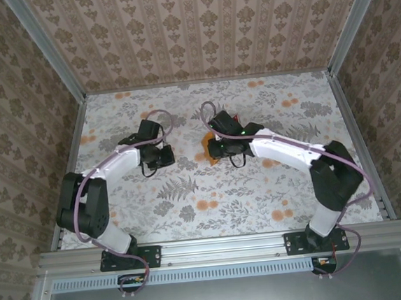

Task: Put the credit cards into the card holder

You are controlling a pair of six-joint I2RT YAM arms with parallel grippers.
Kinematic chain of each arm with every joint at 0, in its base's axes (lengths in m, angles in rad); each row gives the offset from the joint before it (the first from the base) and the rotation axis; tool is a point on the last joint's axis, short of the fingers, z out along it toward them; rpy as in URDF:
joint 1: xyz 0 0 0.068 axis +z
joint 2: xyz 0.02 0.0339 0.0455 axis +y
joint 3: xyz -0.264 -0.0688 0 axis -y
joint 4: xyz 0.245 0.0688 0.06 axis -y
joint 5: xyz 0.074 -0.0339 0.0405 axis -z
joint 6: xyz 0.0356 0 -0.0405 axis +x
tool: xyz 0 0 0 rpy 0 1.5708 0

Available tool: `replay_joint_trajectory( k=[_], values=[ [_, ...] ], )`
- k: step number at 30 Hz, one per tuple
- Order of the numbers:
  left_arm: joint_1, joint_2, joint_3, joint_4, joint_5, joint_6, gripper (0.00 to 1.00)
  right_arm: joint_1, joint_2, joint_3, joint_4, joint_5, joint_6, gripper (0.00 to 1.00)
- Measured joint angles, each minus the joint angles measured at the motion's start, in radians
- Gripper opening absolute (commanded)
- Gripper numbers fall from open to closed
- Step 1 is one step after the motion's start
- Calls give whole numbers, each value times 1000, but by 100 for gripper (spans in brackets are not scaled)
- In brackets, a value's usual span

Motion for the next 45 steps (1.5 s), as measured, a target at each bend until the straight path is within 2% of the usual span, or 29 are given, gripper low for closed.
replay_joint_trajectory(
  k=[5,10,12,17,18,20,22,25,28,34,37,40,42,45],
  values=[
    [16,-25,-21,3,-2,-3,13,89,-90,0,-173,317,-94,10],
    [17,-25,-46,9,5,-11,13,182,-68,-1,-314,554,-139,12],
    [17,-25,-50,13,7,-11,13,206,-26,-2,-348,615,-139,14],
    [22,-25,-53,24,14,-14,14,264,152,16,-389,684,-124,26],
    [24,-25,-55,25,17,-14,14,278,200,38,-397,684,-117,32],
    [30,-25,-60,26,21,-15,14,305,288,94,-405,685,-105,46],
    [33,-25,-66,25,21,-14,14,327,362,157,-406,678,-96,54],
    [41,-30,-74,24,21,-14,15,350,420,212,-402,653,-85,57],
    [46,-43,-79,23,21,-15,15,355,411,212,-390,616,-85,58],
    [50,-48,-79,25,45,-19,15,337,217,132,-317,515,-85,57],
    [39,-47,-77,32,61,-26,16,283,43,67,-259,423,-84,54],
    [2,-30,-54,35,74,-34,15,147,-97,-11,-183,255,-81,46],
    [-38,-3,-23,42,79,-40,15,41,-139,-60,-143,143,-80,39],
    [-105,47,28,50,91,-49,15,-79,-135,-113,-127,13,-92,36]
  ],
)
